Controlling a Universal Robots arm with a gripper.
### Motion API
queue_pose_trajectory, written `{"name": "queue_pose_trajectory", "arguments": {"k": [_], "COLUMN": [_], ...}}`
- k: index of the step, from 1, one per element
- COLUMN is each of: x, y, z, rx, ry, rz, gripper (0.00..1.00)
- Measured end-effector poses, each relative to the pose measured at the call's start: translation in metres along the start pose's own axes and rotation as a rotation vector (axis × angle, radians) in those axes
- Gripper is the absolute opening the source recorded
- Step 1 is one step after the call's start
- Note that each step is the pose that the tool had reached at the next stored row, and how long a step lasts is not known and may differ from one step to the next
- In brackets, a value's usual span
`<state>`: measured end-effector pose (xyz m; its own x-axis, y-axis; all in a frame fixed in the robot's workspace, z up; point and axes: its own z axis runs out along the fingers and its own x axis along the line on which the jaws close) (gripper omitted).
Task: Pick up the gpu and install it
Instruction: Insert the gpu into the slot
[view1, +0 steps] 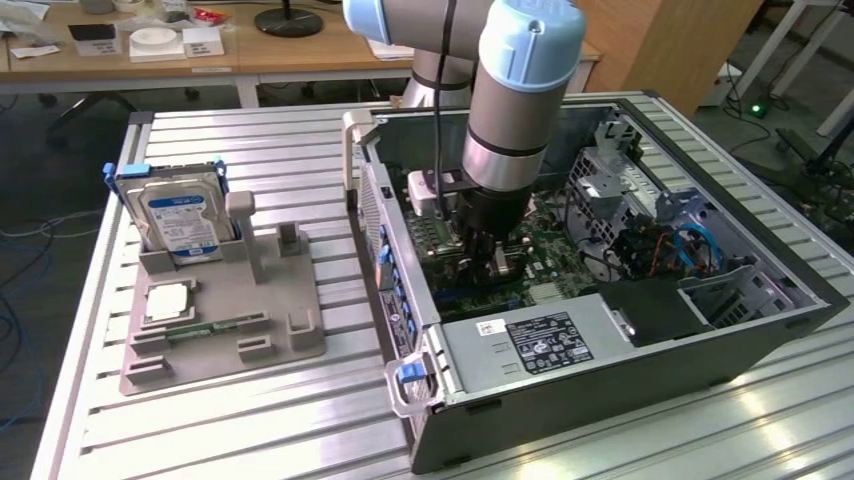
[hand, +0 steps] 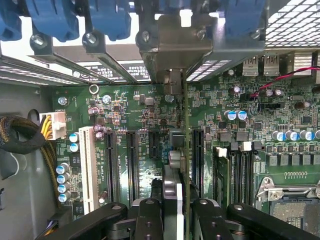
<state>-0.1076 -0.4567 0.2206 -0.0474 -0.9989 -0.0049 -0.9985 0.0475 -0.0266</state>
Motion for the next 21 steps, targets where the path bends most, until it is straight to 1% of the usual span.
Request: {"name": "queue_pose_trajectory", "arguments": {"k": [14,16,21], "x": [0.0000,-0.0001,0.0002], "y": [0.0001,0.0002,0.0005], "z": [0.0019,0.0031,0.0054], "rx": [-0.0001,0.0005,0.0003], "ry": [-0.0003,-0.0014,-0.0011], "rz": [0.000,0.000,0.000], "gripper": [0.28,0.28,0.28]}}
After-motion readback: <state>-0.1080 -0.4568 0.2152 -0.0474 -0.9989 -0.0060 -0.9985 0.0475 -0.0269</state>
